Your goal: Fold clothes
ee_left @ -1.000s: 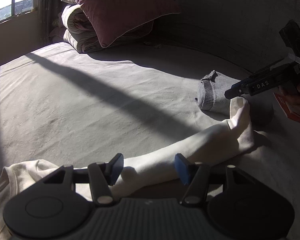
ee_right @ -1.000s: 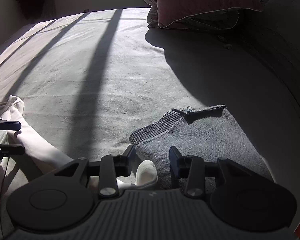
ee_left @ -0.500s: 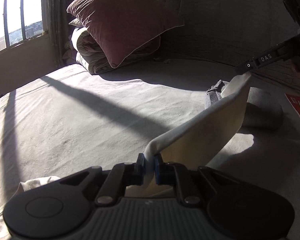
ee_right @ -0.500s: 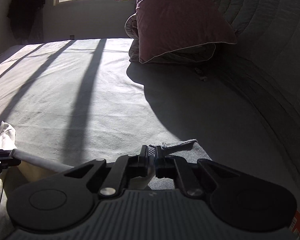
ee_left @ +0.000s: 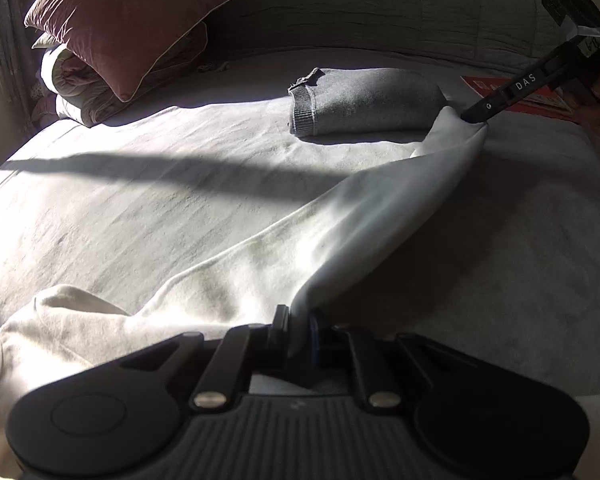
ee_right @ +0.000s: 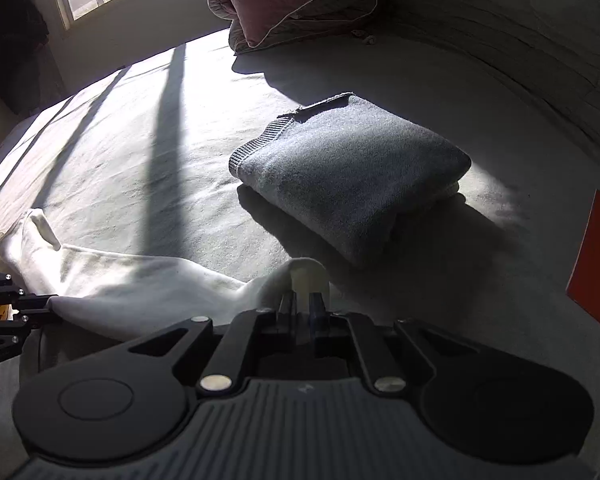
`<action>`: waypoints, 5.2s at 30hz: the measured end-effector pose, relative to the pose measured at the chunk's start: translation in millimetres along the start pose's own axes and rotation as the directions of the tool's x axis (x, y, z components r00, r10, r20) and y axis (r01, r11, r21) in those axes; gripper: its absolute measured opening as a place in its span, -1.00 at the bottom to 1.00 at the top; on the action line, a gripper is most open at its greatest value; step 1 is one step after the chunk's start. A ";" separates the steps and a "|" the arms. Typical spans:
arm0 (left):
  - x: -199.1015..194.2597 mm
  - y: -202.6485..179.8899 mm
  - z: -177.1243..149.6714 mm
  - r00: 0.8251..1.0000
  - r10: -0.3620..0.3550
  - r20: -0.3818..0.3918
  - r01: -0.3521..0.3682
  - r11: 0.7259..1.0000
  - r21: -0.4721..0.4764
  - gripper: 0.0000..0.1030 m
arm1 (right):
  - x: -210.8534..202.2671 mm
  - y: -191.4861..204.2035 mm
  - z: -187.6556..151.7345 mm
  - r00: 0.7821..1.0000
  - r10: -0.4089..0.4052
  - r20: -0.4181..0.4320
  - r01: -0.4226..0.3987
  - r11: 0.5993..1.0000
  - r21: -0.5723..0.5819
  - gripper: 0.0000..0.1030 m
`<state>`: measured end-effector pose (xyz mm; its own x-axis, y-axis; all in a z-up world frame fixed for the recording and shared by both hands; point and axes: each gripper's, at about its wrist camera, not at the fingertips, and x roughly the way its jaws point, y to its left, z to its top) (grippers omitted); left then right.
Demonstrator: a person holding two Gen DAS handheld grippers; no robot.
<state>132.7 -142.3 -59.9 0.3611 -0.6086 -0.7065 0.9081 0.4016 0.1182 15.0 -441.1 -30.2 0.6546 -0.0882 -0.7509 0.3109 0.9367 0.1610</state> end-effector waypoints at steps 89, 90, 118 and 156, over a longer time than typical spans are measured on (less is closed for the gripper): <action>29.8 73.5 37.1 0.924 0.362 0.125 -0.317 0.906 -0.282 -0.36 | 24.5 10.3 100.2 0.990 0.113 0.080 -0.104 0.989 -0.108 -0.13; 31.6 69.8 36.7 0.931 0.343 0.127 -0.300 0.915 -0.271 -0.36 | 20.0 4.4 95.5 0.989 0.130 0.069 -0.124 0.989 -0.078 -0.13; 39.0 66.1 44.9 0.973 0.198 0.115 -0.157 0.943 -0.293 -0.24 | 9.8 26.0 194.2 0.937 0.305 0.171 -0.306 0.952 -0.021 -0.91; 68.1 113.8 25.9 0.937 0.349 0.026 -0.297 0.832 -0.469 -0.11 | 78.8 -7.8 122.4 0.984 -0.091 0.155 0.112 0.985 -0.131 -0.62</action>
<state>266.2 -155.8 -76.4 0.6609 -0.4476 -0.6024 0.5489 0.8357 -0.0187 148.6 -496.8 -12.2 0.7223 -0.2243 -0.6542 0.2890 0.9573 -0.0091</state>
